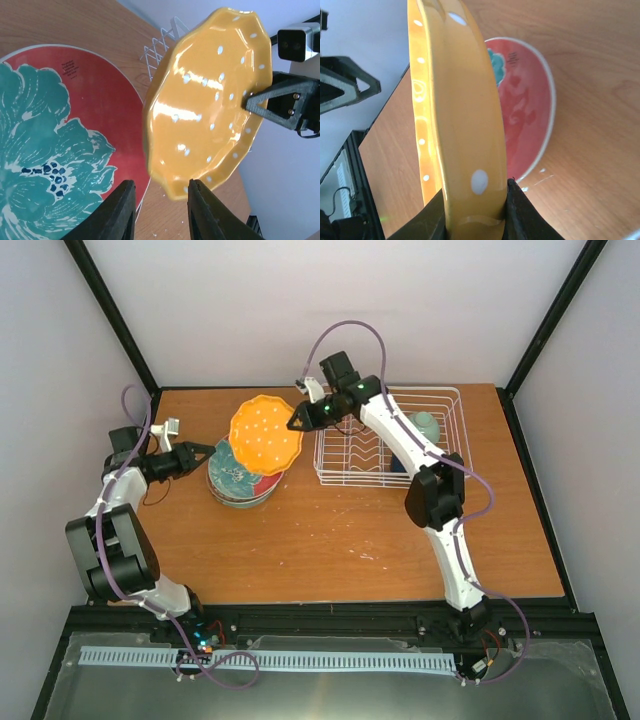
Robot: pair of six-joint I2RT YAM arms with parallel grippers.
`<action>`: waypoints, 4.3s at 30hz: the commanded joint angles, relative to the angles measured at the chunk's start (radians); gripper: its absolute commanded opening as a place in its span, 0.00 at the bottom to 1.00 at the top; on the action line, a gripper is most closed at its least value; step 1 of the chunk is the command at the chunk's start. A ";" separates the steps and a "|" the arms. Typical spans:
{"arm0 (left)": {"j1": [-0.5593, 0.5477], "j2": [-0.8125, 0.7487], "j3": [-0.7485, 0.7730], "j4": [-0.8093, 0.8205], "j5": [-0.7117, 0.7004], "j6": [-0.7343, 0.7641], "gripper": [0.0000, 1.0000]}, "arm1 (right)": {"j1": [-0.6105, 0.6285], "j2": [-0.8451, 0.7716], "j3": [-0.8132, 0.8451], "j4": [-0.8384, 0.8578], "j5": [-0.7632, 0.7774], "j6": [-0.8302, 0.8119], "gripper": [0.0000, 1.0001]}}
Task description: Load the mixed dishes into the dish rack
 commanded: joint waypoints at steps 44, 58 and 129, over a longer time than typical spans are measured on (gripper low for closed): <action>0.002 0.076 0.151 -0.083 -0.154 0.011 0.17 | -0.185 -0.468 -0.122 0.273 0.597 -0.441 0.03; 0.003 0.103 0.168 -0.037 -0.207 -0.042 0.15 | -0.179 -0.682 -0.596 0.666 0.721 -0.792 0.03; -0.001 0.114 0.028 0.157 -0.287 -0.150 0.10 | -0.435 -0.463 -0.986 1.078 0.023 -1.177 0.03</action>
